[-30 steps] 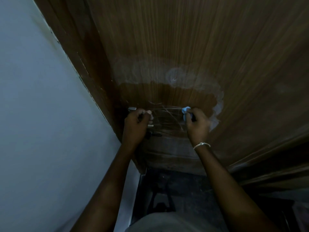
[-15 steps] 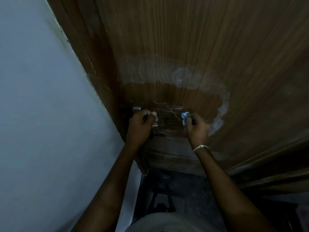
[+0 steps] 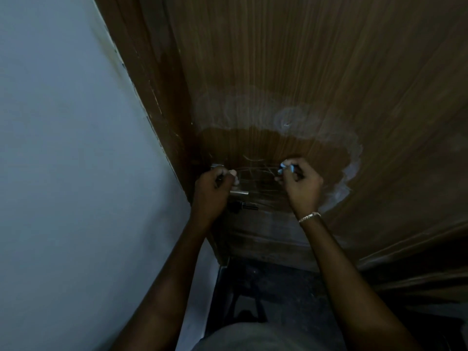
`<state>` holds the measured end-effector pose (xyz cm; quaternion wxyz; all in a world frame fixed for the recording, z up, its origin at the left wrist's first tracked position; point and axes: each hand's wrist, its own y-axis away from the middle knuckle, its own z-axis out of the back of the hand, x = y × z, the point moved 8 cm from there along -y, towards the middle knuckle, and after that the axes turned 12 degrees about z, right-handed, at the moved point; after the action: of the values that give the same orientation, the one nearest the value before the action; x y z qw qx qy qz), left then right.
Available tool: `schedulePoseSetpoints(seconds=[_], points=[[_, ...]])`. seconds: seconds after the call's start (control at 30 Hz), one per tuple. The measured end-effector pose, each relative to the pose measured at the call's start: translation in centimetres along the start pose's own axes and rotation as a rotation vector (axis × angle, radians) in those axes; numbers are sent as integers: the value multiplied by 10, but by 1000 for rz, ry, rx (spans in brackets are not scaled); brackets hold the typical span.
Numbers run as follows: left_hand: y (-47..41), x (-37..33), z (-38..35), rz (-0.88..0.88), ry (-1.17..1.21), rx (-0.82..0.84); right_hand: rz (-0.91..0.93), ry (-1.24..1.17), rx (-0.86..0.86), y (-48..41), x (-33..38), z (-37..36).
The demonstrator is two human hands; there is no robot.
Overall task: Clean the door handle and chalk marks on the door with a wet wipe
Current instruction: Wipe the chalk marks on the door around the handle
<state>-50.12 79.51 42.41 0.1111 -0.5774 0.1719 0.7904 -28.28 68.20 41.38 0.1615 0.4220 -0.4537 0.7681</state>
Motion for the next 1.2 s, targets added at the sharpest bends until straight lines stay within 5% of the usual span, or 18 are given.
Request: schedulePoseSetpoints(seconds=[0.17,0.53,0.77,1.2], points=[[-1,-2,-2,10,10,10,102,166,251,14,6,-30],[-8,4,9,26,74,15,77,224,198,17,1,-28],[-9,9,13,30,67,0,329,462,151,6,29,-34],[-13,10,19,30,74,10,308,505,157,24,31,-65]])
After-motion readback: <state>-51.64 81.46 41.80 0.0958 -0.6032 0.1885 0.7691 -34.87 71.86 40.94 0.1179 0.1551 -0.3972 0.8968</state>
